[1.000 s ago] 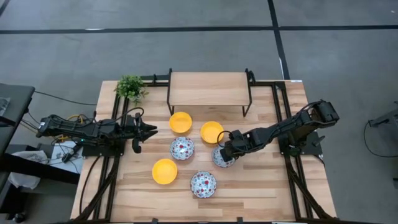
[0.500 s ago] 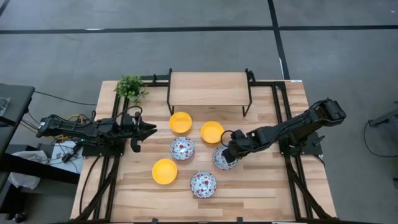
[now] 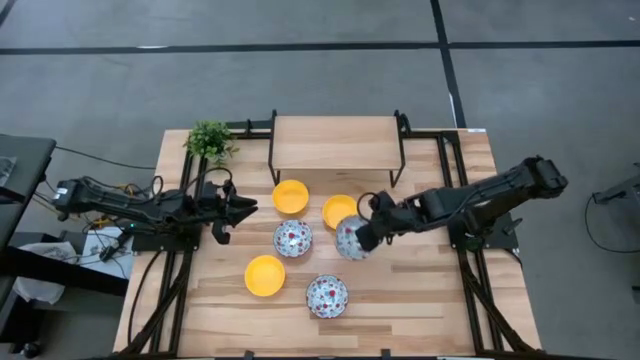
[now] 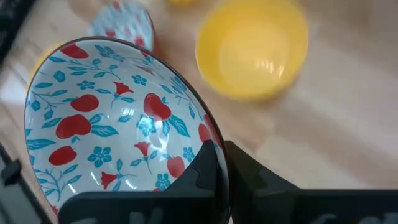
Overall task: Pick & Place Mini bowls
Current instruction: Put the top right white patterned bowl on the shelf
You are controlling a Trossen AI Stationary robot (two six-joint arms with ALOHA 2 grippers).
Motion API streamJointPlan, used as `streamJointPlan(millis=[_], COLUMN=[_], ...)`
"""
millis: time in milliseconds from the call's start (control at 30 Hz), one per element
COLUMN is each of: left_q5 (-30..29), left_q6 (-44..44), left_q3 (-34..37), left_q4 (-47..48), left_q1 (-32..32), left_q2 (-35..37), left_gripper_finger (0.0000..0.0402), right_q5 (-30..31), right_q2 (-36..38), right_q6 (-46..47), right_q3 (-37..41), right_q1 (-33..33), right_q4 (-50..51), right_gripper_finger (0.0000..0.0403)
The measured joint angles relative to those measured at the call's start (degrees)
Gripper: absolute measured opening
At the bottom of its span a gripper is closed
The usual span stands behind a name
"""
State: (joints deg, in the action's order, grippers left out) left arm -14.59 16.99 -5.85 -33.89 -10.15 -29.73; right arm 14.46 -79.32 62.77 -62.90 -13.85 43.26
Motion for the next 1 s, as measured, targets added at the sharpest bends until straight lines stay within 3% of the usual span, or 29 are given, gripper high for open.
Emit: streamJointPlan(millis=[433, 733, 1000], left_q5=[-0.08, -0.91, -5.48], left_q6=[-1.57, -5.49, -5.62], left_q3=[-16.14, -22.27, -26.48], left_q4=[-1.89, -1.56, -1.53], left_q1=[0.0, 0.0, 0.02], left_q2=[-21.34, -27.65, -32.6], left_gripper_finger=[0.0097, 0.0097, 0.0097], right_q5=[12.31, 14.21, 23.59], right_q2=[-8.22, -9.19, -9.19], right_q6=[-17.74, -21.26, -21.46], right_q3=[-15.76, -18.79, -18.79], right_q1=[6.09, 7.96, 7.16], right_q4=[3.16, 3.18, -0.09], right_gripper_finger=[0.0, 0.0, 0.0])
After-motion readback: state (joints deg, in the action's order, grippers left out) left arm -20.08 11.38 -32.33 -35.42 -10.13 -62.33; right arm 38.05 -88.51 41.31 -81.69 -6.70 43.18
